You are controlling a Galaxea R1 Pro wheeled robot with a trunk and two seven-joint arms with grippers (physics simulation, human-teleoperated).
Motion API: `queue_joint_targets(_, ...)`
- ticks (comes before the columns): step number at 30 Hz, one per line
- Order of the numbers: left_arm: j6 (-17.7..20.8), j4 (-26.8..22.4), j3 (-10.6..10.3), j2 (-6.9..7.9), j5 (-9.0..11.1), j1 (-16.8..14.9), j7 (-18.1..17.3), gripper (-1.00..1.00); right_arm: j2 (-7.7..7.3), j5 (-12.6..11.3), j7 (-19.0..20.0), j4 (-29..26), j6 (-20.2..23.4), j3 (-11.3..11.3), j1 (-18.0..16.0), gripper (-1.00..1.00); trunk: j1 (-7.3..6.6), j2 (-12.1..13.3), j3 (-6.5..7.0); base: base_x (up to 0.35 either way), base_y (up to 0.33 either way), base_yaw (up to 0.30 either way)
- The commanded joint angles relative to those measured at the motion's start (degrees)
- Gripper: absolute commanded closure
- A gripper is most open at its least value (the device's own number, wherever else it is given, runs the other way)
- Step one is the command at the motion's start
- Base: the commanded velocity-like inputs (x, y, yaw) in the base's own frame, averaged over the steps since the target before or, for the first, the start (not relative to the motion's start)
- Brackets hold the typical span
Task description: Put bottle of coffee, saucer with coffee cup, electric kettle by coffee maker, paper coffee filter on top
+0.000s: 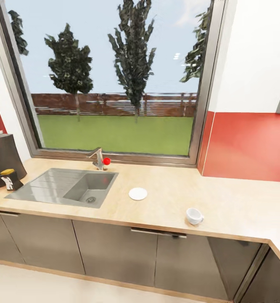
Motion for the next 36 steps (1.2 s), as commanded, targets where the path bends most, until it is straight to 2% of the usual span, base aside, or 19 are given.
queue_joint_targets(1,-0.1,-0.1,0.1,-0.01,-0.1,0.0,0.0,-1.0,0.0,-0.5,0.0,0.0,-0.2,0.1,0.0,-1.0,0.02,0.0,-0.01,-0.035,0.025,-0.001)
queue_joint_targets(10,-0.2,-0.7,-0.1,0.17,-0.2,0.0,0.0,-1.0,-0.06,-0.8,-0.1,-1.2,-0.3,-0.1,0.0,-1.0,0.02,0.0,0.03,-0.007,0.005,-0.023)
queue_joint_targets(16,-0.8,-1.5,-0.1,0.2,-0.1,-1.3,0.1,-1.0,-0.12,-0.8,-0.1,-1.3,-0.3,-0.1,0.0,-1.0,0.02,0.0,0.1,0.0,0.0,-0.049)
queue_joint_targets(20,-1.0,-5.7,-0.1,0.03,-0.1,-4.2,0.1,-1.0,-0.1,-0.7,0.0,-2.2,-0.3,-0.1,0.0,-1.0,0.02,0.0,0.1,0.0,0.0,-0.006)
queue_joint_targets(27,-1.1,-15.9,0.3,-0.08,0.7,-10.4,0.2,-1.0,0.18,-0.6,0.0,-12.3,-0.4,0.2,0.0,-1.0,0.02,0.0,0.1,0.0,0.0,0.0)
queue_joint_targets(28,-1.2,-18.1,0.5,-0.11,1.1,-11.0,0.1,-1.0,0.68,-0.6,0.0,-14.6,-0.4,0.2,0.0,-1.0,0.02,0.0,0.1,0.0,0.0,0.0)
queue_joint_targets(31,-1.1,-24.4,1.0,-0.16,3.0,-11.8,-0.1,-1.0,3.56,-0.5,-0.1,-20.2,-0.4,0.4,0.0,-1.0,0.02,0.0,0.1,0.0,0.0,0.0)
queue_joint_targets(33,-1.1,-30.0,1.3,-0.11,4.5,-11.9,-0.2,-1.0,6.06,-0.4,-0.1,-24.8,-0.3,0.4,0.0,-1.0,0.02,0.0,0.1,0.0,0.0,0.0)
queue_joint_targets(36,-1.0,-37.5,1.4,-0.14,5.7,-11.7,-0.2,-1.0,8.58,-0.3,0.1,-31.6,-0.2,0.6,0.0,-1.0,0.02,0.0,0.1,0.0,0.0,0.0)
